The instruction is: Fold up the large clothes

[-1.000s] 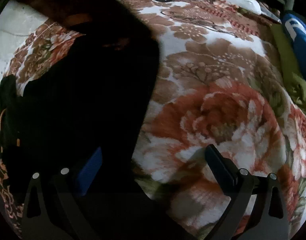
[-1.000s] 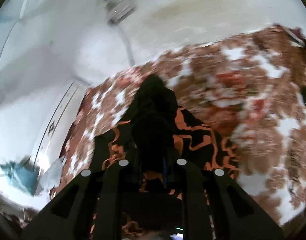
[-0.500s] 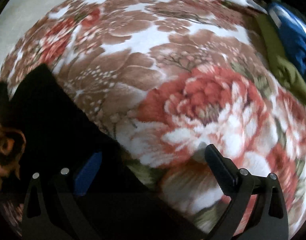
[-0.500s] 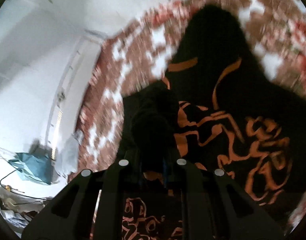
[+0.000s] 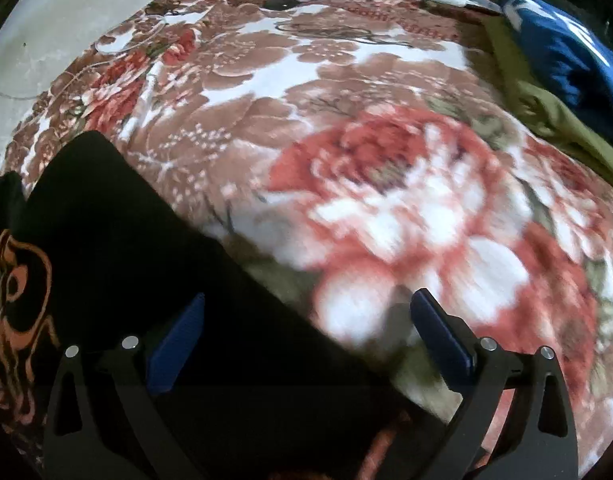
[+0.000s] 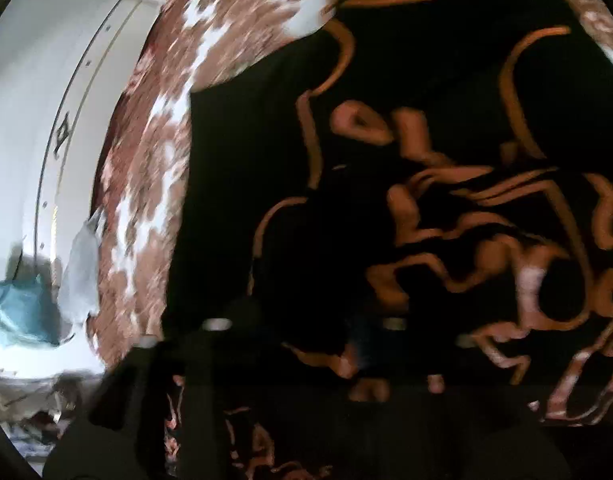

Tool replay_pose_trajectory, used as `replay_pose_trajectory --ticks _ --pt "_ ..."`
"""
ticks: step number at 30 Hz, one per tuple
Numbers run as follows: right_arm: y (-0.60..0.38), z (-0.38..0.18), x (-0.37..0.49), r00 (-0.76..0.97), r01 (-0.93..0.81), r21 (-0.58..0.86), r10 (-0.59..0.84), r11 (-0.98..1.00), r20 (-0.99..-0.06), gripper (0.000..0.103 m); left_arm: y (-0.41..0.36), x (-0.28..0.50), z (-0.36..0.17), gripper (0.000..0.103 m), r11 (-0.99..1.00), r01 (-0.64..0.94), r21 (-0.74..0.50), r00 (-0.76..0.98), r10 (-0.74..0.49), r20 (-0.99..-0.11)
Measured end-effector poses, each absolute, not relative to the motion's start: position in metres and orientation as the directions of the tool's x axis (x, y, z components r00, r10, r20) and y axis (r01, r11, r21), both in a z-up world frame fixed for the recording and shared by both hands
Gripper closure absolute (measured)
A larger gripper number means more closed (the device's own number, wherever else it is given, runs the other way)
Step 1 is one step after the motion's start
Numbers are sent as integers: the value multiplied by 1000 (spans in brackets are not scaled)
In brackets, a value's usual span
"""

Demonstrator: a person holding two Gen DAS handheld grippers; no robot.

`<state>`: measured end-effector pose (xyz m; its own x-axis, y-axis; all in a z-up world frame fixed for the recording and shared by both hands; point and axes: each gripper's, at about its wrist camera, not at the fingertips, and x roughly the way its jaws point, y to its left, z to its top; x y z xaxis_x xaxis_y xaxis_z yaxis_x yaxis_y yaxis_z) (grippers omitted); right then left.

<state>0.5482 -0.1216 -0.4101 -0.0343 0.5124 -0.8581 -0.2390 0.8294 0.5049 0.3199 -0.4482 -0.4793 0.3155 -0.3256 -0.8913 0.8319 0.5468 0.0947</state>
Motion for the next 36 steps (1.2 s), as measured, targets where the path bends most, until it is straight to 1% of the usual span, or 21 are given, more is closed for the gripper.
replay_pose_trajectory --ticks 2,3,5,7,8,11,13,15,17,19,21,24,27,28,29,30,31,32,33,35,36 --pt "-113 -402 543 -40 -243 534 541 810 -840 23 -439 300 -474 5 499 857 129 320 -319 -892" --pt "-107 -394 541 -37 -259 543 553 799 -832 20 -430 289 -470 5 486 860 158 339 -311 -888" --pt "-97 -379 537 -45 -285 562 575 776 -817 19 -407 280 -464 5 514 844 152 342 -298 -891" --pt "-99 -358 538 -52 -295 594 608 748 -792 12 -380 279 -457 5 564 813 143 357 -289 -889" --pt "-108 -343 540 -29 -310 590 612 746 -790 8 -364 280 -453 5 587 796 145 368 -279 -887" --pt "-144 -306 553 90 -354 490 551 796 -830 6 -297 293 -447 5 663 725 186 408 -196 -892" --pt "-176 -293 561 177 -369 385 470 846 -864 5 -259 308 -450 5 689 696 203 400 -136 -906" --pt "-205 -296 567 226 -348 285 375 893 -899 5 -222 323 -447 4 709 666 232 417 -97 -904" --pt "-232 -306 569 252 -318 215 300 923 -920 5 -181 342 -441 5 725 614 313 474 -21 -880" --pt "-264 -320 566 288 -268 112 191 957 -938 5 -148 358 -433 5 754 578 313 489 -13 -872" --pt "-288 -334 563 310 -226 39 110 973 -944 5 -107 381 -427 5 809 512 290 491 1 -871" --pt "-318 -362 555 326 -170 -113 -52 979 -944 5 -60 417 -419 5 888 405 218 475 -1 -880" --pt "-336 -387 549 322 -150 -215 -158 965 -933 5 -30 448 -398 5 939 330 99 485 -78 -871" --pt "-340 -395 547 324 -150 -241 -183 959 -928 5 -18 462 -395 5 958 284 36 469 -106 -877" --pt "-343 -399 546 329 -153 -260 -199 953 -923 5 -6 479 -399 6 969 236 -67 421 -164 -892" --pt "-345 -405 544 336 -158 -291 -226 944 -914 5 -3 490 -404 6 968 215 -126 388 -203 -899" --pt "-347 -411 544 338 -161 -318 -250 934 -907 5 0 502 -413 9 964 192 -185 350 -244 -905" --pt "-348 -414 543 337 -161 -329 -261 931 -904 5 0 511 -422 22 963 178 -204 321 -253 -913" --pt "-350 -418 542 335 -162 -330 -263 930 -905 5 -3 516 -432 37 961 175 -215 288 -258 -922" --pt "-354 -424 541 326 -155 -317 -254 936 -910 5 -4 523 -448 48 959 157 -234 230 -266 -936" --pt "-355 -427 541 324 -153 -311 -250 938 -913 5 -7 526 -458 60 956 143 -256 182 -280 -943"
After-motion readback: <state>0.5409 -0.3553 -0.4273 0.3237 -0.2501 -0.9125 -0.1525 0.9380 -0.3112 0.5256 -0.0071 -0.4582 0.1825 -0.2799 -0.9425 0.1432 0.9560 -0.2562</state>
